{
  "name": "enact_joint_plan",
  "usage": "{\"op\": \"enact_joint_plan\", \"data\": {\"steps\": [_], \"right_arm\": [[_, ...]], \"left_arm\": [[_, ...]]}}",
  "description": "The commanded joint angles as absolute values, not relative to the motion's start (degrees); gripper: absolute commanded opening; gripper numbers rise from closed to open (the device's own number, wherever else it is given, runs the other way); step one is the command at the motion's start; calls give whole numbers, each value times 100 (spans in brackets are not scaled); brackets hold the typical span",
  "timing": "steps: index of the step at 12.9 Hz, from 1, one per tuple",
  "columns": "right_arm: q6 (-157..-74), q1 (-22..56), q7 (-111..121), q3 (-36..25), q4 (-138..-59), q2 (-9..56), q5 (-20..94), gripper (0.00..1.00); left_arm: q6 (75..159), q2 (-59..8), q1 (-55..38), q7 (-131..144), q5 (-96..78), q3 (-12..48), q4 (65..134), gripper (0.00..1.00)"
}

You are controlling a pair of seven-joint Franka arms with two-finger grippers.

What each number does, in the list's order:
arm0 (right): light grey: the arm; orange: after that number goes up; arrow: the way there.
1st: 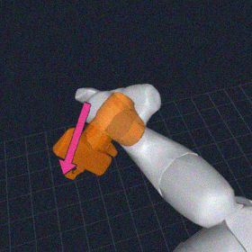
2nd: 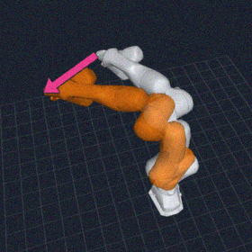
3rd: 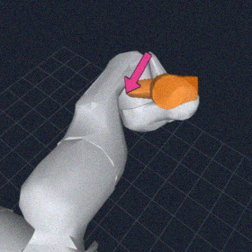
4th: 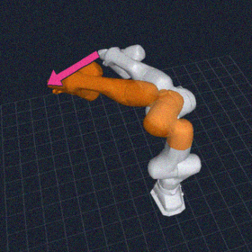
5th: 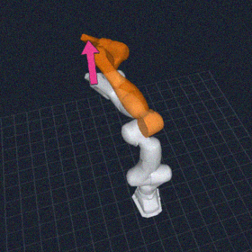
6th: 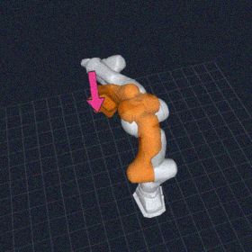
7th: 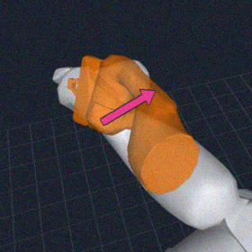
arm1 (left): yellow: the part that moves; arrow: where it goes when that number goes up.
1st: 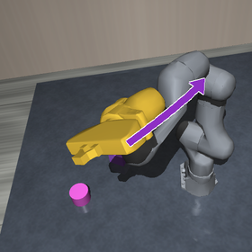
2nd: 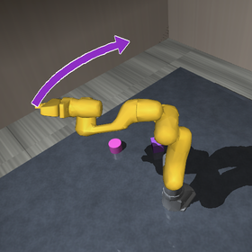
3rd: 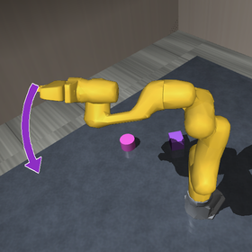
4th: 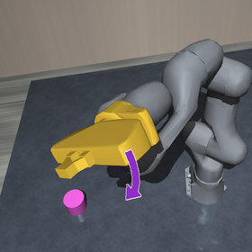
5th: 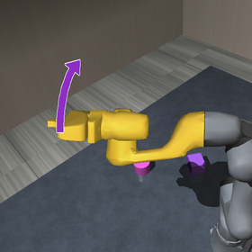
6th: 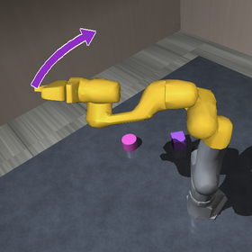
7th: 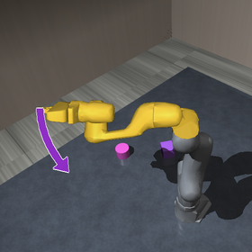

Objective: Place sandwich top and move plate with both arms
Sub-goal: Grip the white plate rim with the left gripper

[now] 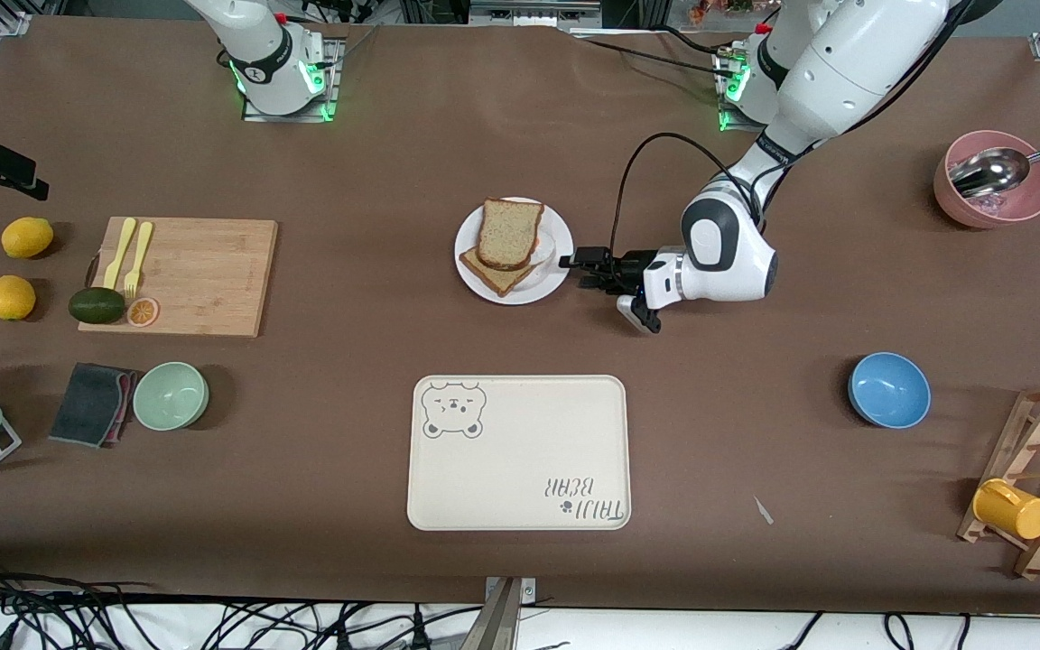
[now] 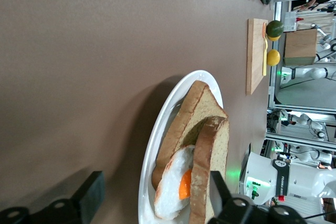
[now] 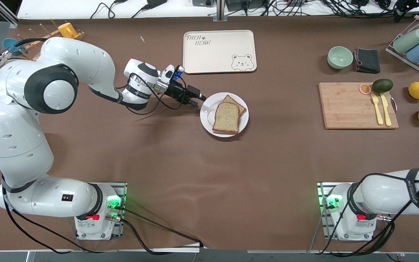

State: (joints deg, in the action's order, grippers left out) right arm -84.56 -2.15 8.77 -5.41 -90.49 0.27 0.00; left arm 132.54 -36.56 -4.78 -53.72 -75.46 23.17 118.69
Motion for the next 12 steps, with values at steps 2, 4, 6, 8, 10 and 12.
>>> {"op": "enact_joint_plan", "data": {"steps": [2,4,6,8,10,12], "right_arm": [[-8358,-255,914,-501,-9009,-44,-53,100],[-8358,-255,914,-501,-9009,-44,-53,100],[-8358,-255,914,-501,-9009,-53,-53,100],[-8358,-255,914,-501,-9009,-53,-53,100],[-8358,-255,914,-483,-9009,-53,-62,100],[-8358,-255,914,-483,-9009,-53,-53,100]], "left_arm": [[13122,-3718,-439,-5730,-7918,2338,11909,79],[13113,-3726,-448,-5739,-7937,2347,11909,72],[13017,-3727,-440,-5739,-7945,2347,11909,63],[13008,-3787,-448,-5766,-7963,2338,11909,51],[13008,-3919,-509,-6053,-8277,2338,11892,50],[13008,-3946,-536,-6214,-8393,2338,11900,49]]}}
